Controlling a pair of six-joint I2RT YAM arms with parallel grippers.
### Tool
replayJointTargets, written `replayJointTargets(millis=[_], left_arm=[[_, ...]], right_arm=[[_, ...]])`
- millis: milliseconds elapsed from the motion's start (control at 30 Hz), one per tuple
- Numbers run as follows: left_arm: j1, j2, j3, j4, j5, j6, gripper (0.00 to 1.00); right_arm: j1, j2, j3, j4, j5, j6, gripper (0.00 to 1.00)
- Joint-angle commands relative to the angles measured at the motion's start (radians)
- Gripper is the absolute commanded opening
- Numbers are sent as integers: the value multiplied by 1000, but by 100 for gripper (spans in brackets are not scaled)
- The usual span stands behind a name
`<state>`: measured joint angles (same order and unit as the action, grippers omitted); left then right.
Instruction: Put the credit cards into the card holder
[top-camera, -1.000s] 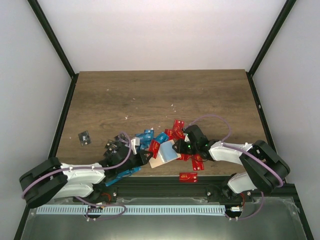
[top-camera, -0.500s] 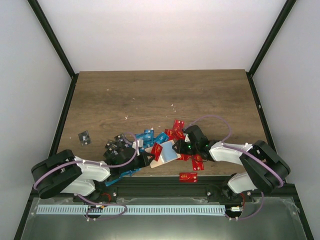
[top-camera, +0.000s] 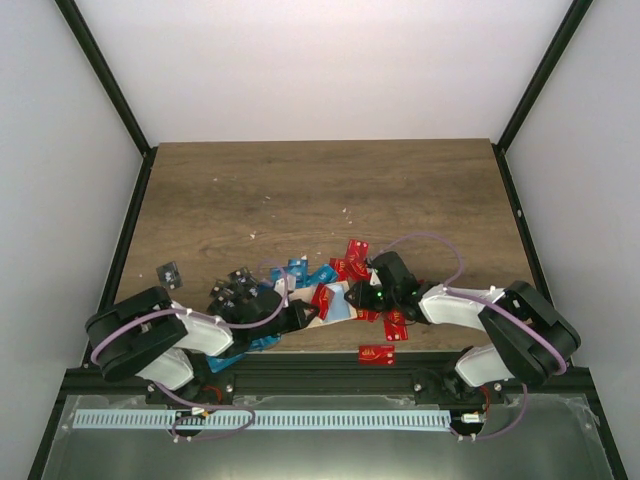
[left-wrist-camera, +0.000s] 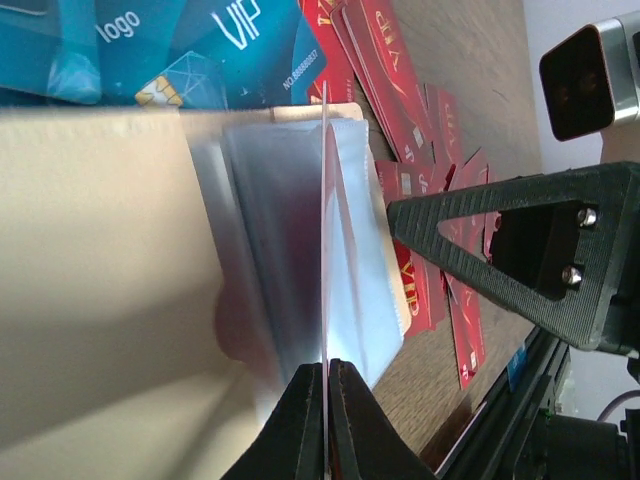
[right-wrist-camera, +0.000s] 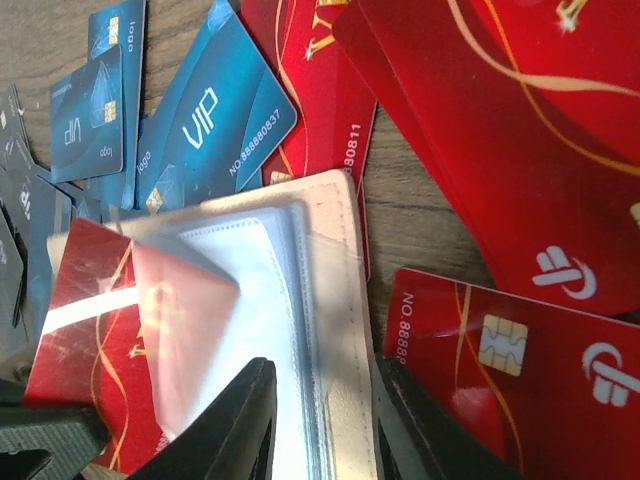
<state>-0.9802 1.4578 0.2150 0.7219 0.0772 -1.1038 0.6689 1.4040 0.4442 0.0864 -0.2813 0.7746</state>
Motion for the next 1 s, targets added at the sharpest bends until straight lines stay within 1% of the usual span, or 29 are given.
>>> replayJointTargets(millis=[0,100,233,533,700,967], left_arm=[[1,54,34,72,12,-26,4],[-2,78,50,57,5,-59,4],[-7,90,50,50,-21,-95,4],[-8,91,48,65,-63,-68,4],[-9,107,25,111,-83,-69,4],[-15,192,32,183,-64,-74,4]], right_arm=[[-2,47,-63,-130,-24,41,29],[-1,48,-72,-128,-28,56,25],[7,33,-91,-122,-31,82,24],[36,35,-103,-90,-54,105,21],[53,67,-104,-65,-64,114,20],[73,95,-93,-50,-67,125,20]])
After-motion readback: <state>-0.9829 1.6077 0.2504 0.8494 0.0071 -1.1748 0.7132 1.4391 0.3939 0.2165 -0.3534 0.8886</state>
